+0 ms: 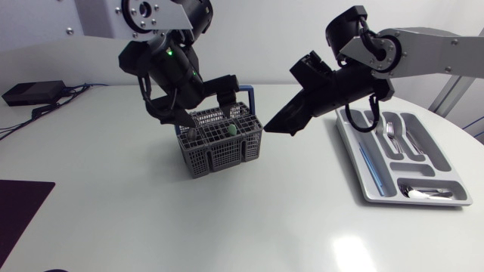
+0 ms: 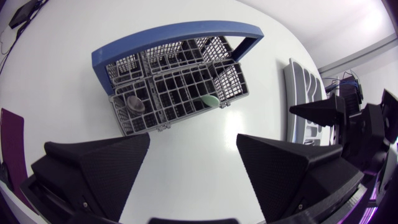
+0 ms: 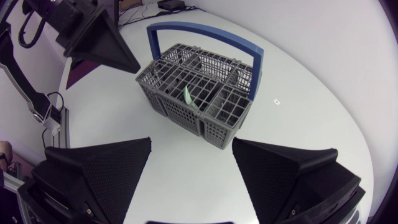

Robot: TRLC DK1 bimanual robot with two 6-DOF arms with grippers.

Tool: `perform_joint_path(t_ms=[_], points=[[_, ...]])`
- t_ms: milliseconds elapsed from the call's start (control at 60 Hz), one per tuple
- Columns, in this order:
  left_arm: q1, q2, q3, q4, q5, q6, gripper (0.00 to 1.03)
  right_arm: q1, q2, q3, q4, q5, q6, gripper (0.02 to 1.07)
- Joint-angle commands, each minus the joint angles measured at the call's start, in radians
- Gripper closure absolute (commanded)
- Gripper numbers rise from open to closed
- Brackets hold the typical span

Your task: Unload the cutlery basket into the drawer organizer.

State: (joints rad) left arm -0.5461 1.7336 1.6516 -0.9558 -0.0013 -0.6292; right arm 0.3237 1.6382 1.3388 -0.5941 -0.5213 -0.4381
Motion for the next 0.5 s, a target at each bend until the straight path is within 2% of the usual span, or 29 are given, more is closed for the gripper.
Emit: perform_joint_path(t_ms=[0, 483], points=[[0.012, -0.037, -0.041, 0.011, 0.014, 0.039, 0.06, 0.018, 0.045, 0.045, 0.005, -0.009, 0.061, 0.13], [0.037, -0.075, -0.073, 0.020, 0.037, 0.094, 0.06, 0.049, 0.115, 0.143, -0.010, -0.005, 0.121, 0.13]])
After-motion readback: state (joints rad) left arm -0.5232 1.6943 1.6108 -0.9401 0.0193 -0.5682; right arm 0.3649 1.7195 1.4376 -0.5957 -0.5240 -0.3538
